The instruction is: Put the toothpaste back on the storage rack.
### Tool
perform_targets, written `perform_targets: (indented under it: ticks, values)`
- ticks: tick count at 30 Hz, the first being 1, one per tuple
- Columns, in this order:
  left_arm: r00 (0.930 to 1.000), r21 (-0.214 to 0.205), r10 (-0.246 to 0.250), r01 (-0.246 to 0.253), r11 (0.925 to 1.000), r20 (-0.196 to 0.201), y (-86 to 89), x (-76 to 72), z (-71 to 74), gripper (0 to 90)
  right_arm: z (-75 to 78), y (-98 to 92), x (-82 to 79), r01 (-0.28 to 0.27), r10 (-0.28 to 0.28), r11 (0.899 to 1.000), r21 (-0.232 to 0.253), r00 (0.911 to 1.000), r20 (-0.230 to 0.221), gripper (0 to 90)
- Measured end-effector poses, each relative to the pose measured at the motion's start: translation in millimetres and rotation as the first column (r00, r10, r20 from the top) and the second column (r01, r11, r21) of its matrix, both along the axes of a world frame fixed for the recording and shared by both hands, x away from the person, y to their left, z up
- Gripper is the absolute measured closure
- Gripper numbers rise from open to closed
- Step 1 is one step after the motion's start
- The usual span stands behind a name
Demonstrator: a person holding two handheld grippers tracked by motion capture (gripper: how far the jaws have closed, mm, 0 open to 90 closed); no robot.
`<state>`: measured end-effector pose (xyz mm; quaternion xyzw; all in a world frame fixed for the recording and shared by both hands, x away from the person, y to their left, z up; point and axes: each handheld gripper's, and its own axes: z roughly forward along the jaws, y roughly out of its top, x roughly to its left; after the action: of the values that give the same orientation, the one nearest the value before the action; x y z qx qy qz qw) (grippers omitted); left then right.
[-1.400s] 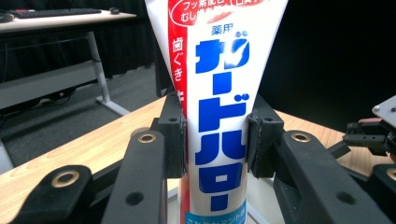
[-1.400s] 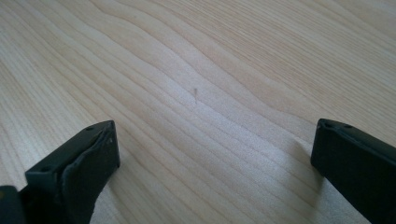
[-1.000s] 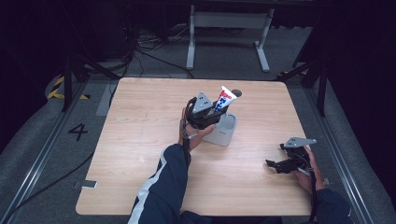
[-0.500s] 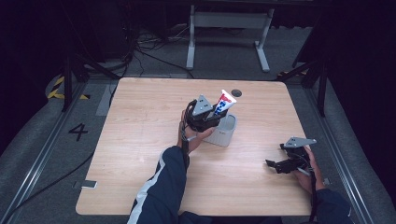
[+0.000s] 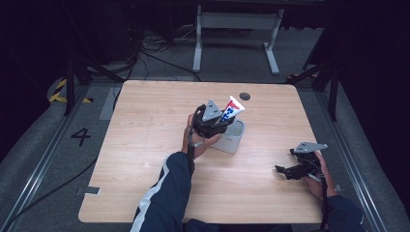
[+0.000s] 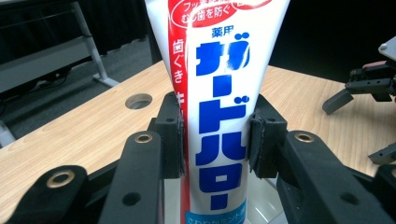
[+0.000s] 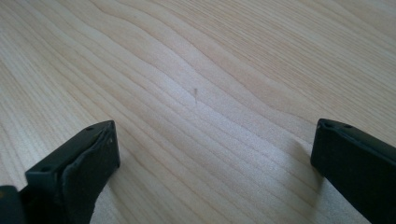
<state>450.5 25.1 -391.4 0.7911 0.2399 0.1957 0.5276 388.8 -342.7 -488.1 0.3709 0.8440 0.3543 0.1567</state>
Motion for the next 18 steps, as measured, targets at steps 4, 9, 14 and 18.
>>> perform_targets:
  ticks: [4, 9, 14, 18]
  values:
    - [1.0000, 0.023, 0.001, -0.001, 0.9997, -0.006, 1.8, -0.6, 0.6, 63.5, 0.0, 0.0, 0.0, 0.000, 0.000, 1.000, 0.000, 1.0000, 0.000, 1.3]
    - [0.9999, 0.055, 0.002, -0.001, 0.9985, -0.013, 3.7, 0.1, 1.4, 63.4, 0.0, 0.0, 0.0, 0.000, 0.000, 1.000, 0.000, 1.0000, 0.000, 1.3]
    - [0.9996, 0.069, 0.003, -0.001, 0.9976, -0.029, 5.7, 0.5, 1.0, 62.9, 0.0, 0.0, 0.1, 0.000, 0.000, 1.000, 0.000, 1.0000, 0.000, 1.3]
    - [0.9995, 0.089, 0.001, 0.002, 0.9961, -0.031, 6.6, 1.0, 0.6, 62.5, 0.0, 0.0, 0.1, 0.000, 0.000, 1.000, 0.000, 1.0000, 0.000, 1.2]
